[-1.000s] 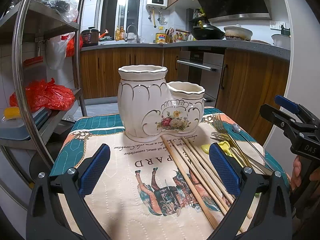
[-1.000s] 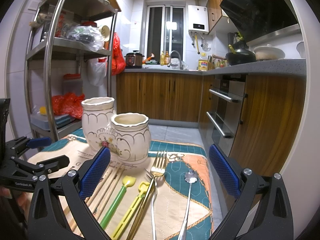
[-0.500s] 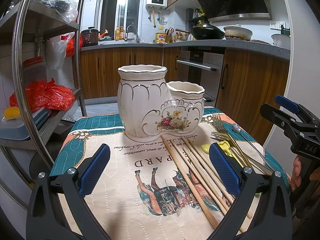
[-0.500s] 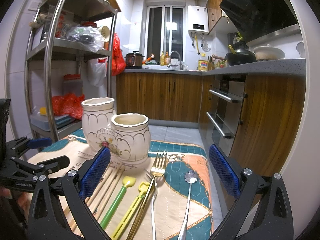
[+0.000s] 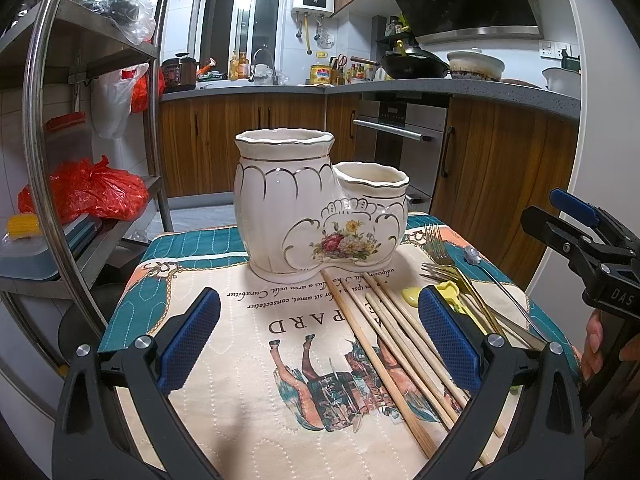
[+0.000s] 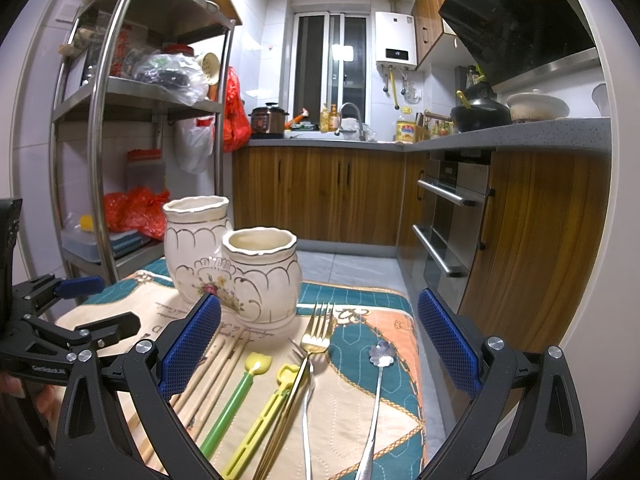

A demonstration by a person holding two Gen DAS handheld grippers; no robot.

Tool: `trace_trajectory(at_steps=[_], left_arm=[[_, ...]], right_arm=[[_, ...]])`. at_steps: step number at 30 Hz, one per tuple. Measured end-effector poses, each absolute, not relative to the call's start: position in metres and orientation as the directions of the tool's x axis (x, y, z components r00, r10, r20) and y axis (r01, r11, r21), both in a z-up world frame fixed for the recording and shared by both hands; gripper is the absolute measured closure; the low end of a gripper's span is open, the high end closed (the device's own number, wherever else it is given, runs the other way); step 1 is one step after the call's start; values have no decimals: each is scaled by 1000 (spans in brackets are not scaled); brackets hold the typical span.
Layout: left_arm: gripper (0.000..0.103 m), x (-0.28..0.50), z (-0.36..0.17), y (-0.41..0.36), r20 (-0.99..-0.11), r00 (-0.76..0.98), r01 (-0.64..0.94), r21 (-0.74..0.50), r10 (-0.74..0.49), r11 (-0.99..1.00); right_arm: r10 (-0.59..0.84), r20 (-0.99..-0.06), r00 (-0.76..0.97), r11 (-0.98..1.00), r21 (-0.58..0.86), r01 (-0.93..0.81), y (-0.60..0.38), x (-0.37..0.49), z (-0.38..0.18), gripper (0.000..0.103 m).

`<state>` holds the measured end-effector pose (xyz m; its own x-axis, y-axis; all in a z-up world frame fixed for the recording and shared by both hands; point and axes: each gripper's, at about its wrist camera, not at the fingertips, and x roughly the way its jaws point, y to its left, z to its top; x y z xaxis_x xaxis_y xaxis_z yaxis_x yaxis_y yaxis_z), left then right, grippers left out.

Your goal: Organize utensils

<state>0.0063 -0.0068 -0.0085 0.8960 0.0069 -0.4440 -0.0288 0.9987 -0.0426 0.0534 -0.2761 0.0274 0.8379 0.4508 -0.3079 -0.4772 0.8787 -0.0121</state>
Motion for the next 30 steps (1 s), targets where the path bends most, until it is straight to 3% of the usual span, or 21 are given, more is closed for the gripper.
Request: trace_trajectory(at_steps=[30], left_arm=[[5, 9, -9, -8, -461, 887, -32, -26, 16, 999]], right_arm=[[450, -313, 837, 879, -11, -477, -277, 50, 37, 5]])
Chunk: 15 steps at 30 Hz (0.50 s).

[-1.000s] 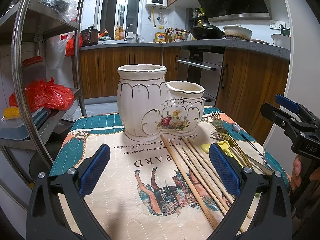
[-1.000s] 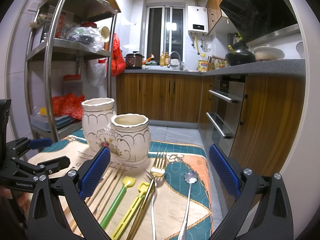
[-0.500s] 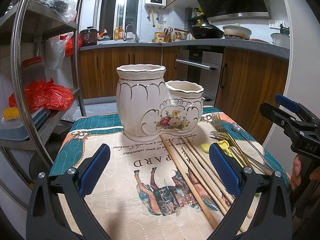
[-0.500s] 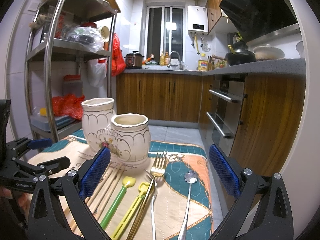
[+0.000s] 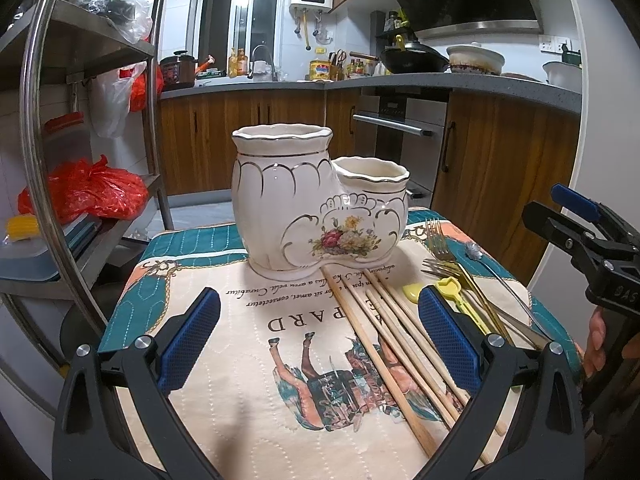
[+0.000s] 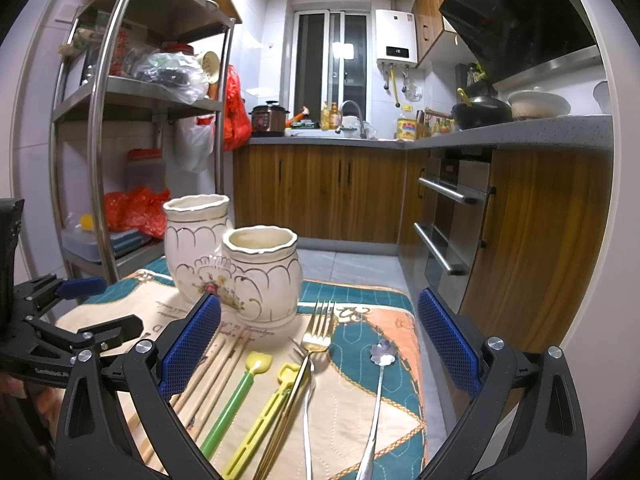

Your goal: Organize utensils

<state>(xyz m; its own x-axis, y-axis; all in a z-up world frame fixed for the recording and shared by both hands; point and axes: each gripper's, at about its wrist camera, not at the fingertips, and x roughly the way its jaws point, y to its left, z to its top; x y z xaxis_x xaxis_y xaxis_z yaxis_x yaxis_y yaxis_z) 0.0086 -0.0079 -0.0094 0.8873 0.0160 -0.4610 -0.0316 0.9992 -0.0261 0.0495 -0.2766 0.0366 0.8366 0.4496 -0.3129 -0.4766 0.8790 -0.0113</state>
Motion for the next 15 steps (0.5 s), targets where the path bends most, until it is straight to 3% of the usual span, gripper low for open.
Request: trace_trajectory(at_steps=[6, 10, 15], left_arm=[[5, 14, 0, -14, -469, 883, 4, 29, 10, 1000], [5, 34, 5, -17, -560, 828, 71, 55, -28, 996], [6, 47, 6, -14, -637, 769, 101, 39, -53, 994]], right_arm=[[465, -380, 800, 867, 14, -498, -277, 62, 34, 5], [449, -428, 784, 870, 11, -492, -283, 79, 33, 5], [436, -557, 707, 872, 66, -485, -290, 124, 25, 5]])
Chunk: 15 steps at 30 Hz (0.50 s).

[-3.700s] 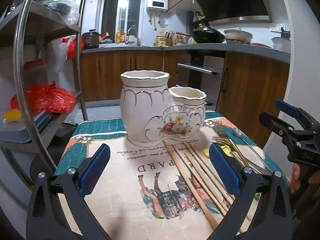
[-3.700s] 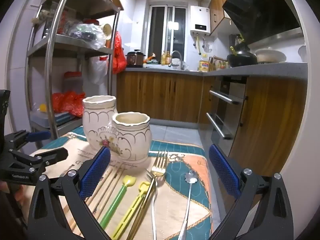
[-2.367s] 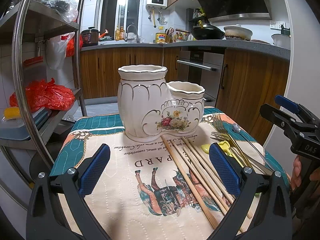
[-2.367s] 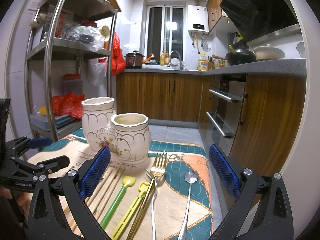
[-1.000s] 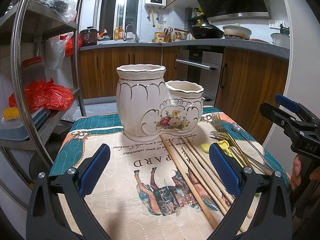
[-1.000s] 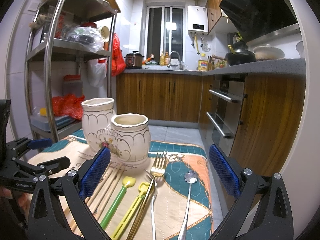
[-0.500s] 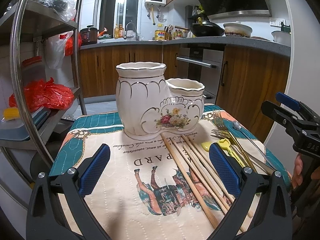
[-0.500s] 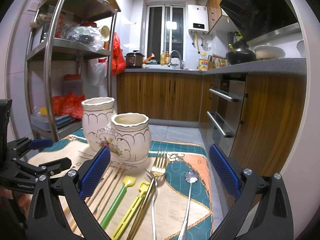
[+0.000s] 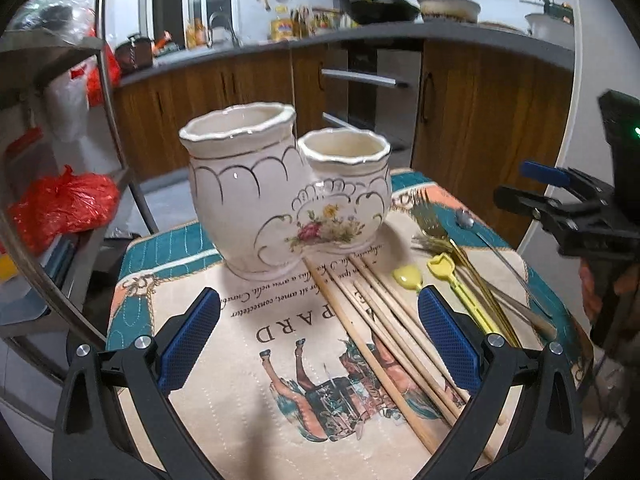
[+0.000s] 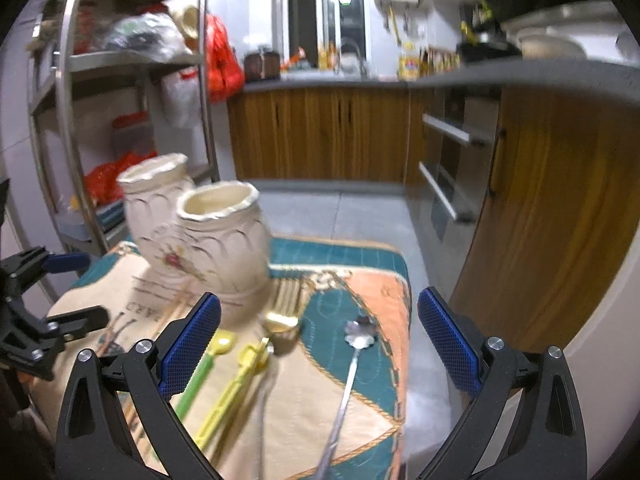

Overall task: Organize utensils
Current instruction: 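Grasp a wooden chopstick with the left tool while the right tool grasps a silver fork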

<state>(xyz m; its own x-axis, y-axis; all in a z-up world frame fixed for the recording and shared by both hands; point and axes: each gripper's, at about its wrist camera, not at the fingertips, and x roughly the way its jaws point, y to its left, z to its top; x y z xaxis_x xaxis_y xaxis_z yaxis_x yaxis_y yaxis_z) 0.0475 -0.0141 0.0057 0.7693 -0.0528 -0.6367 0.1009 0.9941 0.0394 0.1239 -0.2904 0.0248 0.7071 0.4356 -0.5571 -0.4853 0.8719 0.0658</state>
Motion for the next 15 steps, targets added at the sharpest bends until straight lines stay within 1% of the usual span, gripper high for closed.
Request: trace_trajectory(at_steps=[1, 2, 3, 5, 6, 8, 9, 11, 13, 14, 15], left_arm=[[6, 50, 4, -14, -652, 757, 100, 38, -51, 994], [9, 52, 2, -13, -666, 744, 98, 28, -55, 995], [15, 53, 1, -13, -680, 730, 101, 13, -65, 995], [22, 57, -5, -12, -715, 696, 96, 0, -67, 995], [28, 58, -8, -13, -730, 680, 94, 1, -64, 996], [35, 60, -14, -15, -754, 653, 98, -9, -71, 995], [39, 61, -16, -15, -763, 642, 98, -17, -77, 995], [44, 61, -20, -18, -776, 624, 105, -36, -93, 994], [47, 61, -23, -22, -787, 608, 115, -38, -100, 993], [52, 61, -24, -24, -794, 599, 121, -41, -106, 992], [57, 61, -26, -27, -802, 586, 133, -46, -116, 990]], right_arm=[[436, -575, 692, 871, 78, -485, -290, 131, 23, 5], [441, -601, 667, 868, 98, -486, -290, 140, 20, 5], [443, -612, 655, 867, 106, -488, -289, 145, 18, 5], [445, -642, 624, 861, 114, -496, -283, 157, 12, 5], [448, -654, 610, 856, 116, -504, -280, 161, 9, 6], [457, -676, 579, 845, 126, -519, -273, 166, 2, 8], [463, -682, 566, 840, 135, -525, -271, 169, 1, 11], [487, -698, 524, 822, 165, -545, -265, 174, -5, 19], [500, -715, 489, 810, 185, -557, -258, 178, -10, 33], [508, -721, 472, 802, 196, -564, -254, 181, -12, 36], [513, -723, 463, 799, 203, -566, -252, 183, -13, 41]])
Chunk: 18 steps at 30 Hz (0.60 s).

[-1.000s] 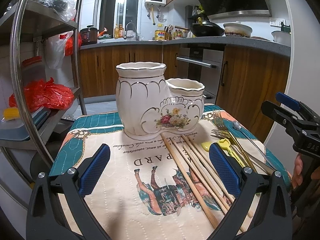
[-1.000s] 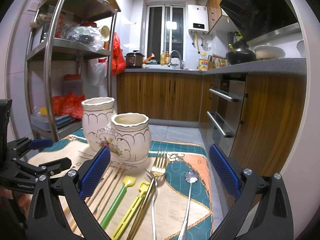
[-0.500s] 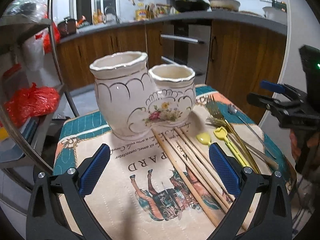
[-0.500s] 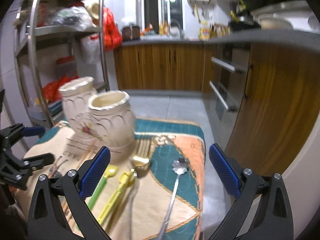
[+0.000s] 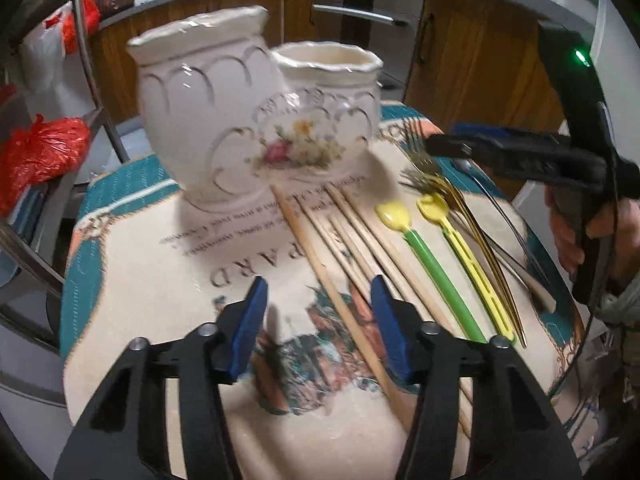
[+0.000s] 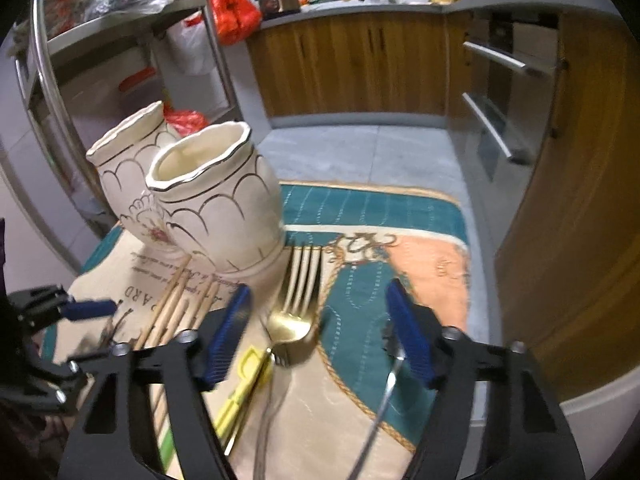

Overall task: Organize utensils
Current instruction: 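Grasp a wooden chopstick with the left tool while the right tool grasps a silver fork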

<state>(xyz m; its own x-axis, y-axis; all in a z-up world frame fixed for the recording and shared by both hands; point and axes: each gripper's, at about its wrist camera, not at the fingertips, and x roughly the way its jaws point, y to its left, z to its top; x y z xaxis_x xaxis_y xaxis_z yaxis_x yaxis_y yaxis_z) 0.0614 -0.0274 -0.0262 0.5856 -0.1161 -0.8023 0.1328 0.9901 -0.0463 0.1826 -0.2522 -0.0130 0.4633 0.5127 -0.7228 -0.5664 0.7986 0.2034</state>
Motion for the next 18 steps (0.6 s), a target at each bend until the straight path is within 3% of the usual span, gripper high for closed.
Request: trace_trajectory(at_steps=[5, 8, 12, 14, 16, 18], left_arm=[[65, 60, -32, -34, -820, 560, 143, -48, -121, 989], [79, 61, -33, -33, -830, 547, 137, -40, -109, 990], [92, 66, -33, -27, -831, 545, 132, -44, -110, 990], [93, 71, -33, -25, -831, 544, 135, -52, -118, 989], [93, 74, -33, -22, -829, 544, 143, -62, -131, 988], [94, 74, -32, -20, -826, 547, 153, -63, -138, 986]], right_arm=[[550, -733, 401, 780, 279, -560, -251, 197, -19, 54], [570, -734, 368, 769, 319, -555, -250, 204, -23, 57], [610, -731, 307, 739, 385, -553, -247, 209, -28, 77], [614, -728, 304, 735, 388, -556, -246, 208, -25, 84], [619, -719, 316, 734, 386, -559, -249, 205, -20, 98], [622, -709, 333, 735, 380, -562, -251, 200, -11, 98]])
